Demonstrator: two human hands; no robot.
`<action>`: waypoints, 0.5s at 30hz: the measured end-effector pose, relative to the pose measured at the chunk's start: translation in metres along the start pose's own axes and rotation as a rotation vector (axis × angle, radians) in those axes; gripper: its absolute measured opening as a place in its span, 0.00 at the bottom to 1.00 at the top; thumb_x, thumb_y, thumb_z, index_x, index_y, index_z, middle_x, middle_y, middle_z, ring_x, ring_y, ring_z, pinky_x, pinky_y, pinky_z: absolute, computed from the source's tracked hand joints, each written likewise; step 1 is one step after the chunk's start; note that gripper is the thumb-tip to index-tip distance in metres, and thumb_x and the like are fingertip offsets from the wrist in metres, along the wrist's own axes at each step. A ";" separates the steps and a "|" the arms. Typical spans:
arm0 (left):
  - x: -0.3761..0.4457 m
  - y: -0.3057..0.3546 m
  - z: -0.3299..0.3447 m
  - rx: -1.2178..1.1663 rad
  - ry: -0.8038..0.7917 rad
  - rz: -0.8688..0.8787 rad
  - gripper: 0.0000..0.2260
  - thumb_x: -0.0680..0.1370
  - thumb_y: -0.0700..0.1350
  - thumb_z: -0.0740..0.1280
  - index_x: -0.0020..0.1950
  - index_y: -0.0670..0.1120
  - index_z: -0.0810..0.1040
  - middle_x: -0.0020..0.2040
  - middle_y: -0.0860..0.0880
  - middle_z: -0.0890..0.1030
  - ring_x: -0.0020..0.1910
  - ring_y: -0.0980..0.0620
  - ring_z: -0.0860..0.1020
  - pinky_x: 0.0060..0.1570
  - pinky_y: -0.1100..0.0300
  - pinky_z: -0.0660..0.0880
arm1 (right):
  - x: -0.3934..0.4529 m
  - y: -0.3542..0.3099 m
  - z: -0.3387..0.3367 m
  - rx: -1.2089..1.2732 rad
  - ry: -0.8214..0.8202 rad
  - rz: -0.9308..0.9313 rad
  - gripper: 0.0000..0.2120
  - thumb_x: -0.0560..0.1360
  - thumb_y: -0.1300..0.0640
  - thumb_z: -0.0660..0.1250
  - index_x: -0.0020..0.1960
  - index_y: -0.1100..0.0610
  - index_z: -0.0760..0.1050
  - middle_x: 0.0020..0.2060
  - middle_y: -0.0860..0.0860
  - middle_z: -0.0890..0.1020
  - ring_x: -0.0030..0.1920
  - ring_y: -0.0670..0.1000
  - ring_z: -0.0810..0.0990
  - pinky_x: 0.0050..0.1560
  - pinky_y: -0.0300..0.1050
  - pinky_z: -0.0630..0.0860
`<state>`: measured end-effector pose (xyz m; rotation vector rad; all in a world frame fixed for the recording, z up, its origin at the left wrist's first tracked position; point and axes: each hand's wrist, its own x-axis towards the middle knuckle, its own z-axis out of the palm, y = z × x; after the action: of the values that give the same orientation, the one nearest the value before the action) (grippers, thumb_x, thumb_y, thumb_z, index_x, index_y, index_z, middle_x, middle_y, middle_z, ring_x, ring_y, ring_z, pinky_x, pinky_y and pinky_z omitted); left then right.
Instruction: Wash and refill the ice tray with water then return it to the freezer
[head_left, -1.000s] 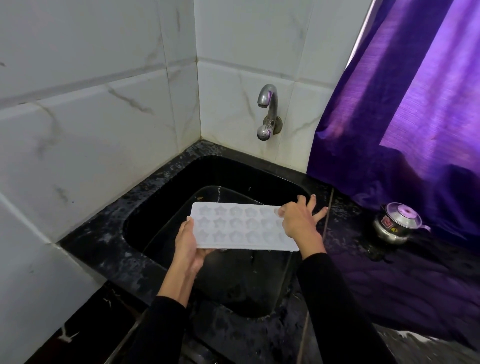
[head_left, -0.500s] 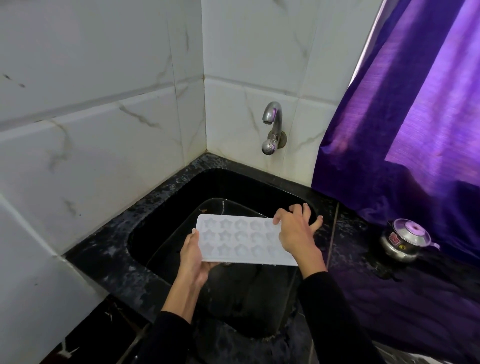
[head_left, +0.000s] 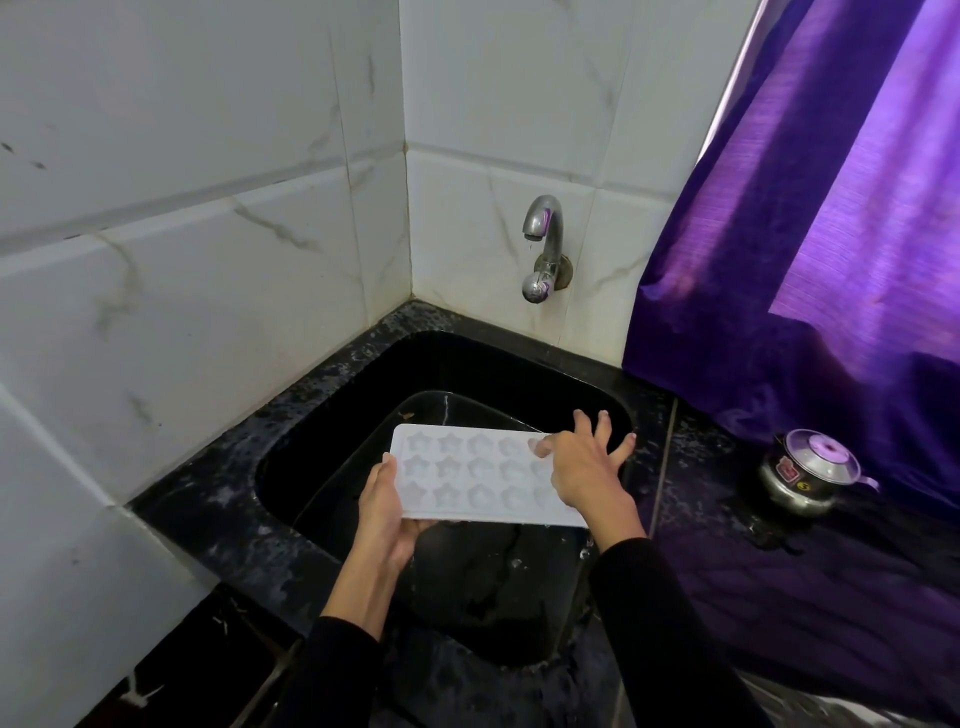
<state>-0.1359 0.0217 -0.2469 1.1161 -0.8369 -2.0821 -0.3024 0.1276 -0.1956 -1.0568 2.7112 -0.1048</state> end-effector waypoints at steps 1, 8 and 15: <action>0.000 0.000 0.000 -0.003 0.003 0.003 0.15 0.84 0.52 0.53 0.62 0.45 0.71 0.55 0.41 0.81 0.51 0.41 0.80 0.37 0.47 0.79 | -0.001 -0.001 0.000 -0.004 -0.002 -0.007 0.39 0.70 0.78 0.61 0.69 0.42 0.70 0.78 0.59 0.48 0.76 0.64 0.36 0.70 0.72 0.35; 0.001 -0.001 0.001 -0.010 0.002 0.003 0.14 0.83 0.52 0.53 0.60 0.46 0.72 0.55 0.41 0.81 0.51 0.41 0.81 0.38 0.46 0.79 | -0.001 0.000 -0.002 0.027 0.025 -0.008 0.31 0.70 0.78 0.61 0.62 0.47 0.76 0.77 0.59 0.51 0.76 0.64 0.37 0.70 0.72 0.35; 0.002 -0.002 0.001 0.002 0.004 -0.002 0.13 0.83 0.52 0.53 0.58 0.47 0.73 0.56 0.41 0.81 0.53 0.41 0.80 0.42 0.45 0.79 | 0.000 0.002 0.002 0.030 0.031 -0.009 0.32 0.70 0.79 0.59 0.61 0.48 0.77 0.76 0.59 0.54 0.77 0.63 0.38 0.70 0.72 0.35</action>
<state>-0.1385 0.0218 -0.2488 1.1221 -0.8364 -2.0799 -0.3034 0.1290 -0.1981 -1.0675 2.7237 -0.1638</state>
